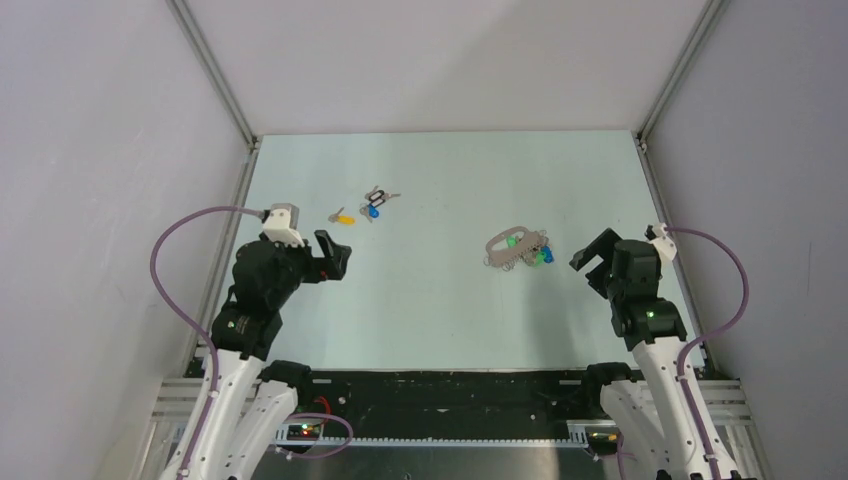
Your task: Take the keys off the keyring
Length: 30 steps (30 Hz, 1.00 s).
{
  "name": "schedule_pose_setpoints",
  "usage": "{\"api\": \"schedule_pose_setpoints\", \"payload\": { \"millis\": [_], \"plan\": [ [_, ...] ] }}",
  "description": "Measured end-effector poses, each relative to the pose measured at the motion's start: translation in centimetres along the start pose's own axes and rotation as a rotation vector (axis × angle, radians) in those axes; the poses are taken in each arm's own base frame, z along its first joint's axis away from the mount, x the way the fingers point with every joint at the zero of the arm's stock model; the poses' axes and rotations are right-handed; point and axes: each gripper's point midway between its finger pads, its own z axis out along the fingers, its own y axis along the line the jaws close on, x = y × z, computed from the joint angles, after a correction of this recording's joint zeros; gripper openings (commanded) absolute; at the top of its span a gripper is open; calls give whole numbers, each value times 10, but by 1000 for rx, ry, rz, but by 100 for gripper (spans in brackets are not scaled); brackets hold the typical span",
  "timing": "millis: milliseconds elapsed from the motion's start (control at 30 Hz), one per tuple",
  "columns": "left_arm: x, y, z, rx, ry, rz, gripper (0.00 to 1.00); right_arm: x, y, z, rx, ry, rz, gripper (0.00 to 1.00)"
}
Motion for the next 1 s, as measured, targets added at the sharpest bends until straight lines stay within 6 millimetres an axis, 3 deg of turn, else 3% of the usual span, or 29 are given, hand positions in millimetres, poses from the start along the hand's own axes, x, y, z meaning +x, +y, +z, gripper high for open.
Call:
{"api": "schedule_pose_setpoints", "payload": {
  "millis": [167,300,567,700,833,1000],
  "plan": [
    [1,-3,0,18,5,0,98,2,-2,4,-3,2,27,92],
    [4,-8,1,50,22,-1,98,18,7,15,-68,72,49,86],
    [21,-16,12,78,110,-31,98,97,44,47,-208,334,92,86],
    [37,-39,19,118,187,-43,98,125,68,63,-238,411,106,83],
    [45,-56,22,138,209,-44,98,137,81,79,-224,439,155,78],
    [32,-70,25,168,126,-89,98,141,98,98,-200,435,234,71]
  ]
}}
